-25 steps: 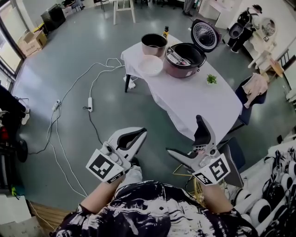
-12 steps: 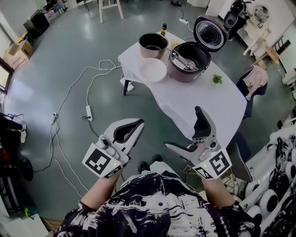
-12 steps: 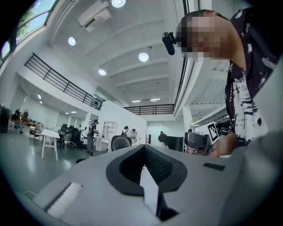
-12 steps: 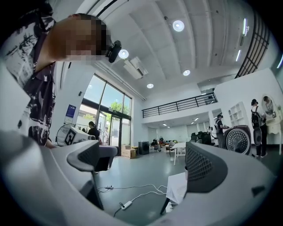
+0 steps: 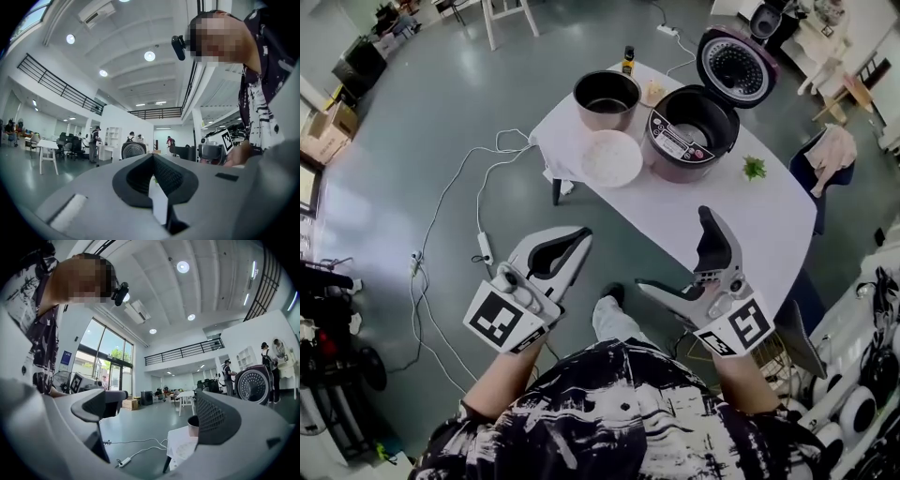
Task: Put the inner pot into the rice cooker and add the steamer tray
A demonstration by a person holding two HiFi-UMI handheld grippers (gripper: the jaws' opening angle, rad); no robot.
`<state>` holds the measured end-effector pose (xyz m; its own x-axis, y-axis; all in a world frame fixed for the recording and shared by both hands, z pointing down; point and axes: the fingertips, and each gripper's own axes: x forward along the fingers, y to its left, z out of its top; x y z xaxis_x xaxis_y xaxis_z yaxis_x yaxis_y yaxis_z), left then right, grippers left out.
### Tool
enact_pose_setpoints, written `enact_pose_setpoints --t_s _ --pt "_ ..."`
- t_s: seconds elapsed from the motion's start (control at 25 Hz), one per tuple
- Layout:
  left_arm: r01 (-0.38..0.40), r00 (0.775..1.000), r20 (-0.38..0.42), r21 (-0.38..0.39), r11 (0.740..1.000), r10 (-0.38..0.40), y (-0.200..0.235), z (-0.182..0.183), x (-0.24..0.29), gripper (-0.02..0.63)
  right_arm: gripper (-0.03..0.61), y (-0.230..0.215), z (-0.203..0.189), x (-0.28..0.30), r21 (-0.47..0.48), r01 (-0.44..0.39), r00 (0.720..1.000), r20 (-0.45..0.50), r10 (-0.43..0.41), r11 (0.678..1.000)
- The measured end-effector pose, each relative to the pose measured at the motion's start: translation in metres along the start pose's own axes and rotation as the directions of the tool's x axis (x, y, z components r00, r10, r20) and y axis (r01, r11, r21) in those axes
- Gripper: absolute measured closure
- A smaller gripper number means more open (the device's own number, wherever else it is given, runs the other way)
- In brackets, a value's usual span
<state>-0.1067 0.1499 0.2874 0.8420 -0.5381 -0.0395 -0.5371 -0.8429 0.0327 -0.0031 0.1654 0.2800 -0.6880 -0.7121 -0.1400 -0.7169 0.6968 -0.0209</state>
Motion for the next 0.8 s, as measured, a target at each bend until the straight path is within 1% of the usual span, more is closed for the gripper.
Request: enact_pose_setpoints --t_s 0.2,0.48,0.6,0.8 --pt "0.063 0.997 -0.044 0.005 0.998 -0.063 0.053 -0.005 0.068 0.609 0.025 -0.066 -0.017 0.035 0.036 0.044 0.999 -0.013 -0.043 0.998" --pt "0.172 0.983 -0.063 0.01 0.985 -0.171 0.098 0.0 0.154 0.609 0.024 -0.143 -0.016 0.051 0.036 0.141 0.99 -0.026 -0.14 0.989" --pt "0.227 0.972 -0.067 0.012 0.974 -0.226 0.109 0.003 0.18 0.609 0.025 -0.166 -0.013 0.046 0.019 0.212 0.977 -0.033 -0.212 0.977" --pt "0.326 0.944 -0.064 0.004 0.945 -0.325 0.129 -0.002 0.225 0.609 0.025 -0.204 -0.016 0.04 -0.004 0.339 0.939 -0.05 -0.339 0.941"
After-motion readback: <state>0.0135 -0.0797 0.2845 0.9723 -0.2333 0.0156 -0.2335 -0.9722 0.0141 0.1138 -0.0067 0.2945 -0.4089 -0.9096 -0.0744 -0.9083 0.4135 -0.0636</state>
